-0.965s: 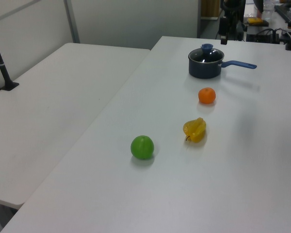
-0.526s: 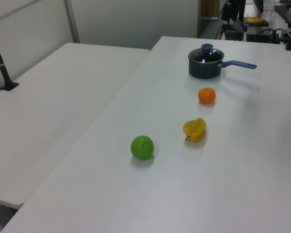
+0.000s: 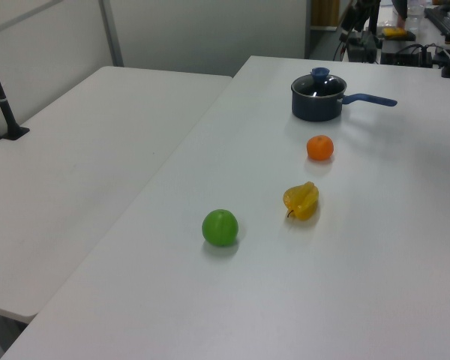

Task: Open lid
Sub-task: 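Move the open gripper down over the blue knob of the glass lid, then close the gripper on the blue knob of the glass lid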

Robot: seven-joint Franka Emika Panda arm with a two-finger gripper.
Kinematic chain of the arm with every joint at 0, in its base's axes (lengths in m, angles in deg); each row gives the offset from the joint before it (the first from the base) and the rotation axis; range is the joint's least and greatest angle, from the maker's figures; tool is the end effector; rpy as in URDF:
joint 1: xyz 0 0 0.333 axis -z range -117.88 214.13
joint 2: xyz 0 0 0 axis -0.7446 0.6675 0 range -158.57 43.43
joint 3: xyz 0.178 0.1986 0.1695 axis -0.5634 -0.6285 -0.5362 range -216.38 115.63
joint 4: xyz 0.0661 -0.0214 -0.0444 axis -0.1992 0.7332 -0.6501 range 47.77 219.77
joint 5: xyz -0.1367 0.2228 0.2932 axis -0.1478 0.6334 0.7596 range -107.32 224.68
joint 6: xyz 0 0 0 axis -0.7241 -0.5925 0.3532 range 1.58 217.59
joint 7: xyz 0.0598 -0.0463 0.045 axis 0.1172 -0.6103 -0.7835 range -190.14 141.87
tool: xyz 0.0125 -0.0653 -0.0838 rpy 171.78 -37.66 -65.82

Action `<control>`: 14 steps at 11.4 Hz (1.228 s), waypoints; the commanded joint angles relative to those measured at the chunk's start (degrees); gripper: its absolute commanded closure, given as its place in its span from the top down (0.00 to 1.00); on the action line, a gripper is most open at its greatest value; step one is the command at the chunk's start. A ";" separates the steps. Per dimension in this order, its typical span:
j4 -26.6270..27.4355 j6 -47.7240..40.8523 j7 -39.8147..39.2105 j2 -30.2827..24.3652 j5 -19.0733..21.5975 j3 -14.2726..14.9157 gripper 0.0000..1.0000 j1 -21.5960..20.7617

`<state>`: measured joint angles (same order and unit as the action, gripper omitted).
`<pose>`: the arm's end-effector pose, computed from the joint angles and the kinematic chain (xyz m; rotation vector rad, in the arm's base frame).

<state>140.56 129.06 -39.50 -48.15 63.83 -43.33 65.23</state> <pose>0.5911 -0.2562 0.5342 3.0181 -0.2852 0.5434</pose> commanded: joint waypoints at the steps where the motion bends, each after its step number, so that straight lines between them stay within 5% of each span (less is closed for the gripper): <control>1: 0.06 8.51 -1.60 5.85 1.53 0.16 1.00 -0.49; 7: 0.06 19.67 -1.08 13.24 1.62 -0.10 1.00 -0.58; 14: 0.06 21.36 -0.46 14.48 3.73 -0.98 1.00 -1.54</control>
<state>140.57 148.91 -39.54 -33.95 66.08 -44.51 64.41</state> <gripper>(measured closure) 0.000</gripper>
